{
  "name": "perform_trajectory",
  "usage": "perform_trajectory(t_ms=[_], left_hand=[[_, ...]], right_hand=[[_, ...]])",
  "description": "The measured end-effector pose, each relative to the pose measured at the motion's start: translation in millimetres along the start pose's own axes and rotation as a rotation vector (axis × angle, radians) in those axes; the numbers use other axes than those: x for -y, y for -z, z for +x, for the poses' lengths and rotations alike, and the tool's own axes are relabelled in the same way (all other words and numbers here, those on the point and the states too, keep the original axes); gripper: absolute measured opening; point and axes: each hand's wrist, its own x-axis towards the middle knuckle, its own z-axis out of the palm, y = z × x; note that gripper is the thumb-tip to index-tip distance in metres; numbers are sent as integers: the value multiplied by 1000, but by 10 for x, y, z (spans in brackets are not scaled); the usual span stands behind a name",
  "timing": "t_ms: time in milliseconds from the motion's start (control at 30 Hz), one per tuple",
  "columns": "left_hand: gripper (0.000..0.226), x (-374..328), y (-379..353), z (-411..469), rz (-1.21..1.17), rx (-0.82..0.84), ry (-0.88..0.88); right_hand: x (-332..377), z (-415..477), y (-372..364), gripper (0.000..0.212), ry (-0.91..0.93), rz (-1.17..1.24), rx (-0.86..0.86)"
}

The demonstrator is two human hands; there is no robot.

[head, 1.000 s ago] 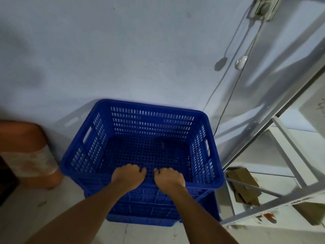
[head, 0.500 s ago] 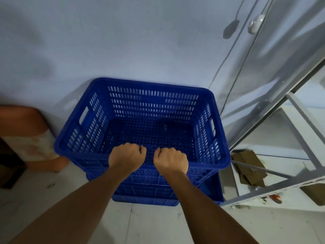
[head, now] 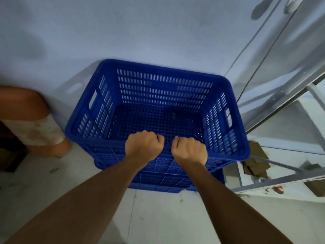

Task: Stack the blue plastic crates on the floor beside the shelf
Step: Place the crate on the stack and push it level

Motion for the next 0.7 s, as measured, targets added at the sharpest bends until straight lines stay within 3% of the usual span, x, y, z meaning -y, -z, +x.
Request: perform_trajectory(t_ms=[233,433,567,700], left_hand=[[62,-10,-13,10,8,-24,-2],[58,2,48,-59,17,41,-20],[54,4,54,-67,18,78,16],[45,9,21,-61,-22,97,65]], right_hand=[[0,13,-53,60,-6,5,-31],[8,-13,52,65,-22,58,69],[18,9,119,59,-20,100,239],[45,2,162,52,-26,86,269]])
